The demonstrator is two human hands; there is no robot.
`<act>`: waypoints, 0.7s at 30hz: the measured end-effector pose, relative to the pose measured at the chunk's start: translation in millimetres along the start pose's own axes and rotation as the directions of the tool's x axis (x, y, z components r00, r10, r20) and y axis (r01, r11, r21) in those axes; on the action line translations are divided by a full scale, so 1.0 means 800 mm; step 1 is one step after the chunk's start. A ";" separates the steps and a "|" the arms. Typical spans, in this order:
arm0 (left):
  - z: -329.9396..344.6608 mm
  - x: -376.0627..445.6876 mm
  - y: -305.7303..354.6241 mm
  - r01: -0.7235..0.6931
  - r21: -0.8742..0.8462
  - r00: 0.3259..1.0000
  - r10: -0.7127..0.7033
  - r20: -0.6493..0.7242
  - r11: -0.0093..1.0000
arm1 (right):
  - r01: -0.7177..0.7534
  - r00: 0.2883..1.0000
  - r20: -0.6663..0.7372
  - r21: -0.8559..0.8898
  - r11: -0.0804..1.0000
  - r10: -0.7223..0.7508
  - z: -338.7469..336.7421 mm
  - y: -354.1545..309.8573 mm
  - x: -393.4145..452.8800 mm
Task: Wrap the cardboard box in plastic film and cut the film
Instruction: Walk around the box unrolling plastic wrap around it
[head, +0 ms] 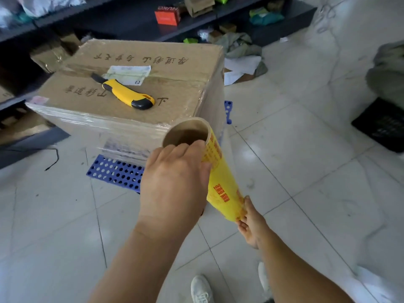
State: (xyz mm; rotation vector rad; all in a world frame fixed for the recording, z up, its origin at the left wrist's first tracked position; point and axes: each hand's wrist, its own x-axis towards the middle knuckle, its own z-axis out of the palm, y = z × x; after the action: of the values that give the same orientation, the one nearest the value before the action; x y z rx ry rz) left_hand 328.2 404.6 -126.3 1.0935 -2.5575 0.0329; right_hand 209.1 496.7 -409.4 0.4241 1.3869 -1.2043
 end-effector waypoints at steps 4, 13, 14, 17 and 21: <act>-0.005 -0.015 -0.021 -0.039 0.007 0.999 0.039 0.002 0.999 | 0.000 1.000 0.002 0.054 0.999 0.000 0.023 0.039 -0.015; -0.016 -0.044 -0.043 -0.031 0.055 0.999 0.033 -0.029 0.998 | -0.021 0.999 0.043 0.069 0.997 0.018 0.040 0.081 -0.028; -0.018 -0.047 -0.045 -0.032 0.064 0.999 0.034 -0.034 0.997 | -0.023 0.999 0.050 0.068 0.997 0.019 0.043 0.086 -0.029; -0.023 -0.054 -0.054 -0.038 0.082 0.998 0.042 -0.045 0.996 | -0.031 0.998 0.057 0.080 0.996 0.027 0.055 0.102 -0.036; -0.032 -0.064 -0.069 -0.060 0.087 0.997 0.064 -0.045 0.994 | -0.052 0.998 0.040 0.078 0.996 0.049 0.073 0.120 -0.048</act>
State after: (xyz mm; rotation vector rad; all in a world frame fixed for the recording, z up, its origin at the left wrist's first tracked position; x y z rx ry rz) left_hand 407.8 405.5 -125.7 1.0305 -2.5679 0.1838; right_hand 327.2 501.9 -400.7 0.4867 1.2922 -1.2232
